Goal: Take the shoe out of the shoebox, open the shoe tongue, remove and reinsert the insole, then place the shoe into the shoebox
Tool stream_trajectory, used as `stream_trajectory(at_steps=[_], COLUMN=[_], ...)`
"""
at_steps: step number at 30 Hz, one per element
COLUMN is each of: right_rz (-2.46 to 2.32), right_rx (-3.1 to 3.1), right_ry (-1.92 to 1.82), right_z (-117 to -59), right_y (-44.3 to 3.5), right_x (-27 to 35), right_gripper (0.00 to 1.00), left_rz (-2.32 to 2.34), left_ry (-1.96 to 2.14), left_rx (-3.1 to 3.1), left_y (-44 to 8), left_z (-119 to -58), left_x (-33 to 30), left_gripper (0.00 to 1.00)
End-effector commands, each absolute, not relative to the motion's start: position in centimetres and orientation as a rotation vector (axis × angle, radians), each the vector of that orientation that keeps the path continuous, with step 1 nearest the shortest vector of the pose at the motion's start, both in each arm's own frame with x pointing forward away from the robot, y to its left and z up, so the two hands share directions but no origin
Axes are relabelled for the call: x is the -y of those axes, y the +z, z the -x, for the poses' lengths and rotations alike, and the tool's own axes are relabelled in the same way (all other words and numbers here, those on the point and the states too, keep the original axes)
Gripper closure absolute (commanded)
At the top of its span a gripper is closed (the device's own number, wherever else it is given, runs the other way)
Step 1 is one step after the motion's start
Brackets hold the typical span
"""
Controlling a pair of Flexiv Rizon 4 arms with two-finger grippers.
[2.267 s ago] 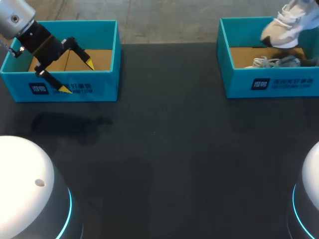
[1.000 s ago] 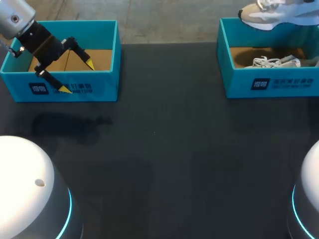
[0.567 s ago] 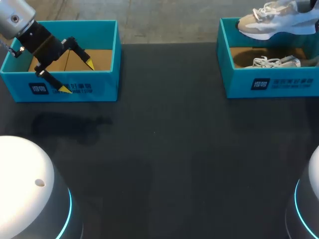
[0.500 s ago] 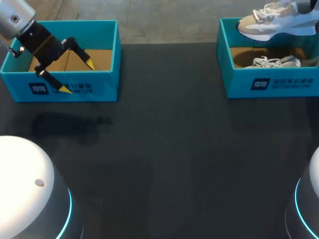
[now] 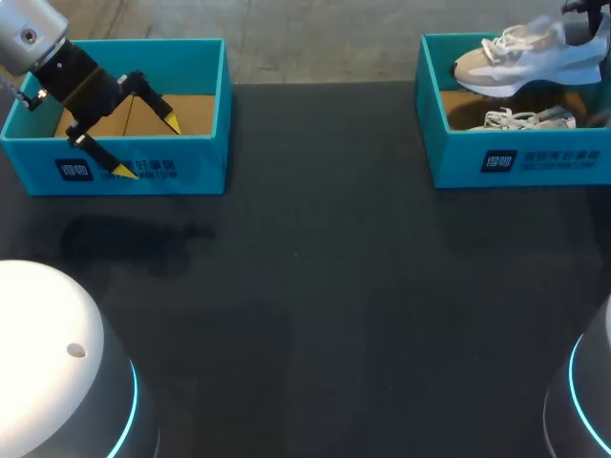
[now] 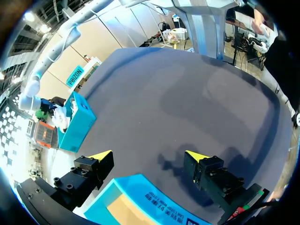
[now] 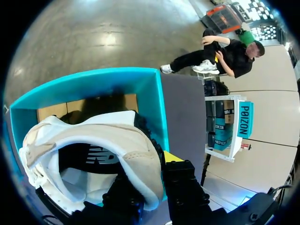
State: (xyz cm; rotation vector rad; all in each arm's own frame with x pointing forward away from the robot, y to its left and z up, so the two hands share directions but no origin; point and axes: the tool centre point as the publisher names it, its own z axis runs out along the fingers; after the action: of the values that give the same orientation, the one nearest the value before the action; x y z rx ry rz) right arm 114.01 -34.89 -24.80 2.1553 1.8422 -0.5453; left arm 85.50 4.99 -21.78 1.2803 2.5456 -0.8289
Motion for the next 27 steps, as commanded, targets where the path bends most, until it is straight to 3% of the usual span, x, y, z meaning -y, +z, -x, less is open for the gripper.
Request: stream_trajectory(at_steps=[1, 27], right_rz=[-2.157, -2.188], right_rx=[-1.833, -1.774], right_ry=[-0.542, -0.535], right_z=[-113.9, -114.9], right_y=[-25.5, -27.9], right_x=[34.9, 35.2], right_gripper=[1.00, 1.00], left_rz=[-1.284, -1.284], left_ry=[-0.827, -0.827], left_rx=[-2.548, -2.548], left_y=[-21.8, -21.8], left_z=[-85.6, -85.6], left_x=[-5.0, -5.0], left_gripper=[0.00, 0.00])
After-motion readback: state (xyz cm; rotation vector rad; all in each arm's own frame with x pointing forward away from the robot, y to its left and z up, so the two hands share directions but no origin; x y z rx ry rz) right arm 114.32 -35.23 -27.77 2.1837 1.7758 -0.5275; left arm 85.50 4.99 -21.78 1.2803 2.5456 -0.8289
